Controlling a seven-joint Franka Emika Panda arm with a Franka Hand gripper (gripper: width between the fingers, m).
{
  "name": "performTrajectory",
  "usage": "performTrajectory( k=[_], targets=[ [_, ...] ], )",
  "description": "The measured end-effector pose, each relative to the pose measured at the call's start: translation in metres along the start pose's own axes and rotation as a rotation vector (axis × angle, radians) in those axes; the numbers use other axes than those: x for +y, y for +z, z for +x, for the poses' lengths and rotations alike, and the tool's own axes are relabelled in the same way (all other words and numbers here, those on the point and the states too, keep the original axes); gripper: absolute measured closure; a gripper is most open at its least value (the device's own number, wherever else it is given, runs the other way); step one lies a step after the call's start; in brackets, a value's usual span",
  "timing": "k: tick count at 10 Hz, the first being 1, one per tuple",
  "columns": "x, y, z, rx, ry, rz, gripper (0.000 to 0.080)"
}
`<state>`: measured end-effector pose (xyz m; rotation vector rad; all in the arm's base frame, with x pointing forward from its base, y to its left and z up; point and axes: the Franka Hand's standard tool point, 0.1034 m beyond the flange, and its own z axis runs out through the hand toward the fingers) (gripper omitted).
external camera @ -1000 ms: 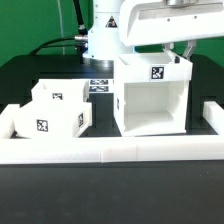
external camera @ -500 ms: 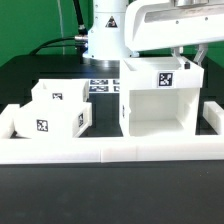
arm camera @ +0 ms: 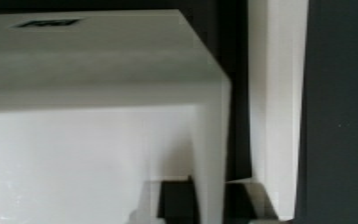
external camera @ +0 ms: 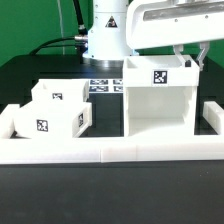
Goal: Assemble drawer
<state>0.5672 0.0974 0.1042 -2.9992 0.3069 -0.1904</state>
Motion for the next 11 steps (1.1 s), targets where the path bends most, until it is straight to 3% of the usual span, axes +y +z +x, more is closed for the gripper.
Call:
performTrajectory(
  k=[7,11],
  targets=[
    [-0.0042,-0.002,0.0082,0.023,0.582,0.041,0.076],
    [-0.0085,-0.0049,0.0098,0.02,0.744,0.069,0.0758]
  ],
)
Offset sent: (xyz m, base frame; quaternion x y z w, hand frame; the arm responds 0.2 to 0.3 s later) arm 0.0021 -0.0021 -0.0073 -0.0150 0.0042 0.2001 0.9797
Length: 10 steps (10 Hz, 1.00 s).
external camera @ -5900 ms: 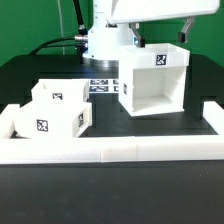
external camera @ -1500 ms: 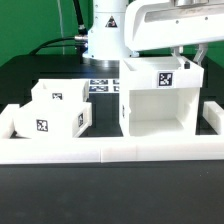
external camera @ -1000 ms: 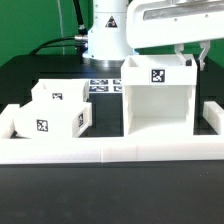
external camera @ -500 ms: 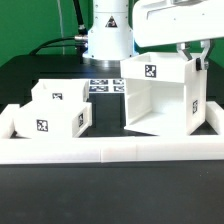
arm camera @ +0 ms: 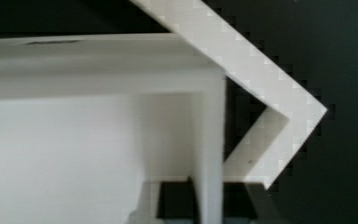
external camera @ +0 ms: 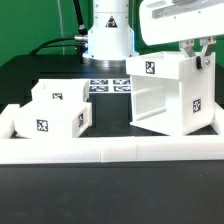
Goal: Assemble drawer
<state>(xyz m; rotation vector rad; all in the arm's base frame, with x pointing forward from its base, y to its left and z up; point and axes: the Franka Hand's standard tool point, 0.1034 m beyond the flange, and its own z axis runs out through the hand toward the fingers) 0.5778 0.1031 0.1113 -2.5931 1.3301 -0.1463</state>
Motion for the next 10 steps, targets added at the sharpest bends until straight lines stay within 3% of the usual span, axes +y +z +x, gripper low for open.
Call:
performTrajectory(
  k=[5,10],
  targets=[
    [0.003,0.002,0.008,-0.039,0.446,0.048,0.0758],
    [-0.019,0.007,0.021,-0.06,0.529,0.068,0.0757]
  ],
)
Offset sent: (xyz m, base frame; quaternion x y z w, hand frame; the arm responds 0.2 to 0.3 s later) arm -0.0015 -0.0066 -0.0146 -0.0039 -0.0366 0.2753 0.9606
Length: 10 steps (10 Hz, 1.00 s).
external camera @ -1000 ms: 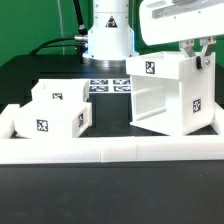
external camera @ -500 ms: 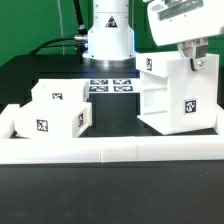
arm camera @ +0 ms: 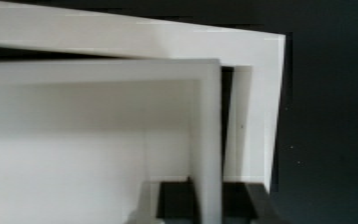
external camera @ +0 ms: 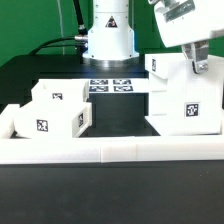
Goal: Assemble drawer
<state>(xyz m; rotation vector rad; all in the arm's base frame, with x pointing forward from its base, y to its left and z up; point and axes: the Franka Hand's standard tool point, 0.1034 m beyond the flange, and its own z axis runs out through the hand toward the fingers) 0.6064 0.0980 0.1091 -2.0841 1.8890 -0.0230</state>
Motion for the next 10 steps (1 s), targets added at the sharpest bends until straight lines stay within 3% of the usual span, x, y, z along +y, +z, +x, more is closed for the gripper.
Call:
performTrajectory(
  k=[4,8,9,10],
  targets=[
    [-0.028,0.007,0.0,-0.014,0.009,0.02,0.0755],
    [-0.028,0.008,0.0,-0.021,0.006,0.007,0.0755],
    [-0.028,0.008,0.0,-0.021,0.004,0.007,0.0588],
    [-0.028,0.008,0.0,-0.021,0.001,0.007,0.0588]
  ],
)
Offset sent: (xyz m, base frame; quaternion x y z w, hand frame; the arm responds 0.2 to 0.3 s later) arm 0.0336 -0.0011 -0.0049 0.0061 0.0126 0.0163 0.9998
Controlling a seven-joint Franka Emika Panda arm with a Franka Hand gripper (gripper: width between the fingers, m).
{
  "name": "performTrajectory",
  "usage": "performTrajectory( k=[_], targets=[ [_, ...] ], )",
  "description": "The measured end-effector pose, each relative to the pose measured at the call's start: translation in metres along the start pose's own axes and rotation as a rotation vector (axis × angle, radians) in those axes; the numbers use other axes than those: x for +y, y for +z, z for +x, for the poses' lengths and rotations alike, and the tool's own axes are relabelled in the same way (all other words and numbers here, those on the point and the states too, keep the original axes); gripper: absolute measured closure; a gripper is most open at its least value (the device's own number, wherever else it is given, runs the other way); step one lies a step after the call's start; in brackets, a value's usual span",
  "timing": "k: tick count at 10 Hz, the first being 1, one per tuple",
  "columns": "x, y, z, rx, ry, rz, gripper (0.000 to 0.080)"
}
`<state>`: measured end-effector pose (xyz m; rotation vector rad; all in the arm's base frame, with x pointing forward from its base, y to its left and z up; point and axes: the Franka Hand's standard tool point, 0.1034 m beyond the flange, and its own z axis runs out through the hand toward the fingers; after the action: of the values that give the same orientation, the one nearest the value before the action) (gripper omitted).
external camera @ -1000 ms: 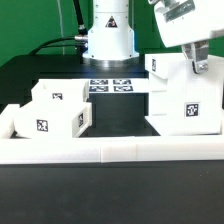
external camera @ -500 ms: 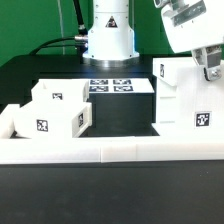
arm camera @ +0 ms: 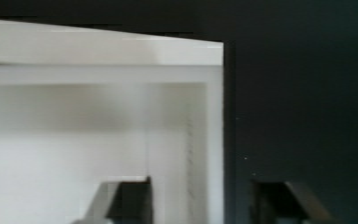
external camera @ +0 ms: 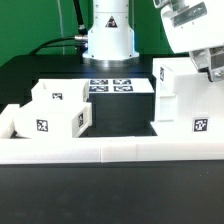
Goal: Assemble drawer
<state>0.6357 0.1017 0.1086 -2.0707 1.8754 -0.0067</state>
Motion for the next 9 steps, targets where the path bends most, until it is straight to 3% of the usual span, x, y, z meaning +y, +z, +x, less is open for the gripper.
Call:
performTrajectory(
  k=[2,3,4,6,8,9],
  targets=[
    [0.0,0.0,0.0,0.0,-0.006,0.0,0.0242],
    [0.001,-0.001,0.0,-0.003,-0.036,-0.008,0.0242],
    [0.009,-0.01,-0.001,-0.04,-0.159,-0.064,0.0169],
    [0.007,-0.033,0.007,-0.058,-0.3,-0.065,0.0153],
    [0.008,-0.051,0.018,-0.086,-0.406,-0.079,0.015],
    [0.006,-0.055,0.02,-0.081,-0.396,-0.071,0.015]
  ],
)
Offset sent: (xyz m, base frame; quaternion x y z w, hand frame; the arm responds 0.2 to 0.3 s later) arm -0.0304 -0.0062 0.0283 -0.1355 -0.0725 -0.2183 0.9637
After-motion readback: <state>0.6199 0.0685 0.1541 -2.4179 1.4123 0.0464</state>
